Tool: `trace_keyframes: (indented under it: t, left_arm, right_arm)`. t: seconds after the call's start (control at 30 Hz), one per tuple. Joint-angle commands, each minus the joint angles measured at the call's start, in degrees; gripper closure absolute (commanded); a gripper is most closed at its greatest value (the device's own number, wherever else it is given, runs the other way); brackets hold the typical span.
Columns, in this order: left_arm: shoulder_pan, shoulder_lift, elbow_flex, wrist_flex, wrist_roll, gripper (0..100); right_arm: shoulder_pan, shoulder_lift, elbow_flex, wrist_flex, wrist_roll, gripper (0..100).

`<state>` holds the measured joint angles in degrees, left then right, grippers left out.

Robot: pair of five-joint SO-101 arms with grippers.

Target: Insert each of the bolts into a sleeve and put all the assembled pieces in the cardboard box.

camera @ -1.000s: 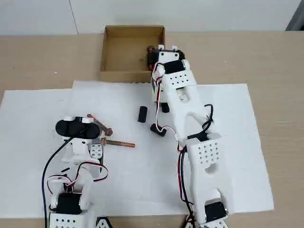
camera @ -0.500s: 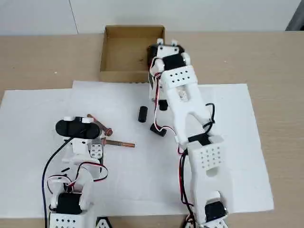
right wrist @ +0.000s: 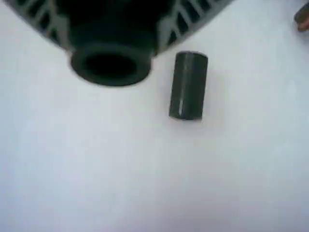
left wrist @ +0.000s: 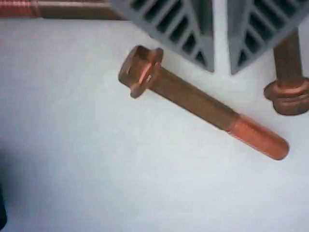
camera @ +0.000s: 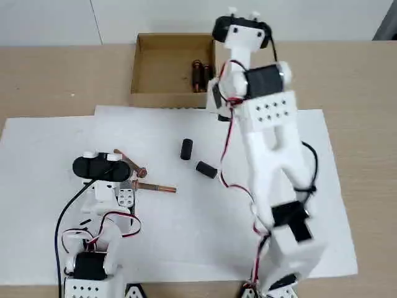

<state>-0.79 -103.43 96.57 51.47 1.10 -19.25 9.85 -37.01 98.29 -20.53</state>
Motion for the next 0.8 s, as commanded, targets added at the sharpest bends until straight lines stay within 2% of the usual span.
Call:
trace_keyframes:
  t: [0.0, 0.17, 0.33, 0.47, 0.6, 0.77]
  left_arm:
    - [-0.1, -0.4, -0.3, -1.4, 0.3, 99]
    - [-0.2, -0.4, -1.6, 1.8, 0.1, 99]
    - [-0.4, -0.3, -9.5, 11.2, 0.1, 99]
    - [-3.6, 0.4, -16.4, 13.5, -0.8, 99]
    - [-6.4, 8.2, -24.7, 14.7, -7.8, 99]
    - [-7.4, 25.8, -41.1, 17.5, -8.2, 99]
  right_arm:
    - [0.6, -13.4, 9.7, 0.4, -0.7, 99.6]
    - [3.6, -24.1, 23.5, 0.0, -2.5, 99.6]
    - [9.1, -30.5, 36.4, -0.1, -2.8, 99.6]
    - [13.6, -35.0, 45.8, -2.2, -2.7, 99.6]
    - [15.6, -39.7, 57.1, -7.6, -2.5, 99.6]
    - [15.3, -47.4, 70.4, -16.6, -2.5, 99.6]
